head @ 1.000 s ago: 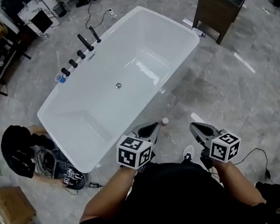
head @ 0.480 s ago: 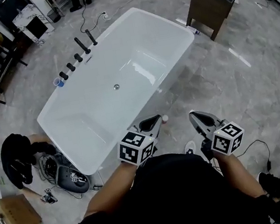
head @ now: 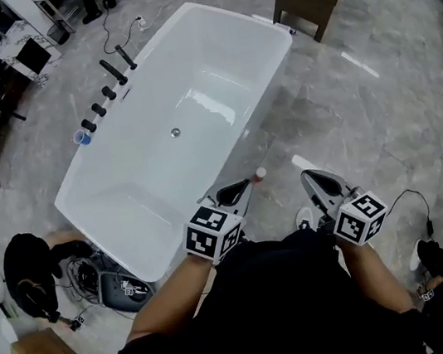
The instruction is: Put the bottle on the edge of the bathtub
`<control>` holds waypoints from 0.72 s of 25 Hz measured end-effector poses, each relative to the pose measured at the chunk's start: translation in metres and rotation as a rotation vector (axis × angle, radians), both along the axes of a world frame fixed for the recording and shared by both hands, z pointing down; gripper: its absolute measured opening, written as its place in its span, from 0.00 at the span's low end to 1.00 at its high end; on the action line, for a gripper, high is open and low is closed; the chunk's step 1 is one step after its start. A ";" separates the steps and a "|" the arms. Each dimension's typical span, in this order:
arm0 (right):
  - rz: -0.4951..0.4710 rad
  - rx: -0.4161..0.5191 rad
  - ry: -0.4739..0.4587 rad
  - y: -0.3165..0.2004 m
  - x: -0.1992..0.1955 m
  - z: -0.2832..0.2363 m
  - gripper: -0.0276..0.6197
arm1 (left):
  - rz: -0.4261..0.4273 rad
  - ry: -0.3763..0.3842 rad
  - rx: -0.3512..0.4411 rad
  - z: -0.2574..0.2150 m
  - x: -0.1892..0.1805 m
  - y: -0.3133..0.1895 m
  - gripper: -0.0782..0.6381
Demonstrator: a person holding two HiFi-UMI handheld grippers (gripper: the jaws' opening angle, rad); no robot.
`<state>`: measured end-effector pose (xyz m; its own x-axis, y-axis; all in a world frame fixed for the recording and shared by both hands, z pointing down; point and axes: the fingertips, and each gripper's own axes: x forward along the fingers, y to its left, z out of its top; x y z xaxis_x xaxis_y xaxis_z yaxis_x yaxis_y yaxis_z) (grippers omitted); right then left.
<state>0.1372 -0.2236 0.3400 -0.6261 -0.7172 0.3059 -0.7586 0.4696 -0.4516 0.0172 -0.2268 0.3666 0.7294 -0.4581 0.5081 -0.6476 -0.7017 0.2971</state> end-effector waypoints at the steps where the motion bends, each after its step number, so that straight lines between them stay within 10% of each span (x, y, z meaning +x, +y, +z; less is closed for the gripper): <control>1: -0.007 0.006 0.009 0.001 -0.001 -0.003 0.10 | 0.002 -0.001 0.001 -0.001 0.000 0.002 0.13; 18: -0.189 0.013 0.032 0.042 0.065 -0.012 0.10 | -0.208 0.025 0.039 -0.020 0.062 0.056 0.13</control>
